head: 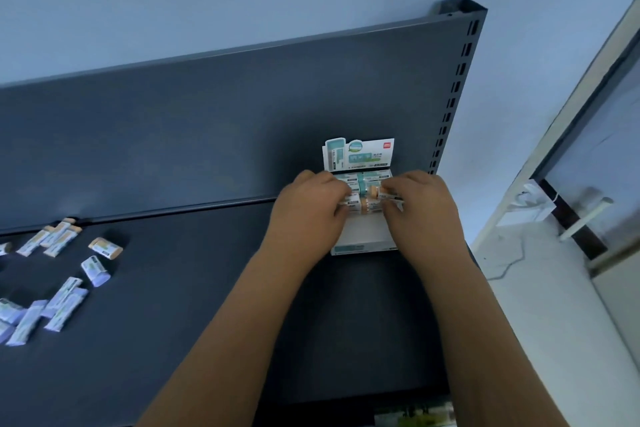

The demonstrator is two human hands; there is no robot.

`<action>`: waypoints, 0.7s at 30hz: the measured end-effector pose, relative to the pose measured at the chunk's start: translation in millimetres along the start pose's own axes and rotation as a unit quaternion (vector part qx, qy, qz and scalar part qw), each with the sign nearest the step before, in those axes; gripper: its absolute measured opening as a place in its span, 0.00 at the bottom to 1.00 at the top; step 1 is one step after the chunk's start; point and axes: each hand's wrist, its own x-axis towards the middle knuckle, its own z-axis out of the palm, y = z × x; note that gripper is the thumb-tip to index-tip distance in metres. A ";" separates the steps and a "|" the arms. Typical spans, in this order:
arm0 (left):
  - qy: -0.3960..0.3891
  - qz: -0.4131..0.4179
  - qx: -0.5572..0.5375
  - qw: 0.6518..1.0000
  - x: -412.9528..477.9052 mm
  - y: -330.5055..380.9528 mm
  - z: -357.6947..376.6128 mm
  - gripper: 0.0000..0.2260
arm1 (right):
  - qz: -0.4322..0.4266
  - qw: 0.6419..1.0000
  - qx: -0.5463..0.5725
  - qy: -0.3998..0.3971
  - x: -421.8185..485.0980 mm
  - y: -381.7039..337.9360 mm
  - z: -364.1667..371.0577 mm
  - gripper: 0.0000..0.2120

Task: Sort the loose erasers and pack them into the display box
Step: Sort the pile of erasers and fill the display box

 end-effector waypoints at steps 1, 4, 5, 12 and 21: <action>-0.006 0.001 0.005 1.000 3.1 -1.4 3.8 0.06 | 0.001 1.000 -0.002 -0.003 2.8 1.1 1.6 0.12; -0.013 0.010 0.027 0.999 10.5 -5.0 10.3 0.04 | -0.006 1.000 -0.014 -0.019 10.0 3.1 5.9 0.11; -0.014 0.018 0.039 0.999 12.7 -6.2 11.4 0.04 | -0.008 1.000 -0.018 -0.023 11.3 3.2 7.4 0.12; -0.031 0.048 0.052 0.997 22.3 -12.1 19.8 0.04 | -0.014 0.999 -0.032 -0.035 18.3 2.7 17.4 0.09; 0.013 0.045 0.016 0.999 14.8 -17.4 34.5 0.03 | -0.019 0.999 -0.035 -0.036 19.2 1.0 21.6 0.11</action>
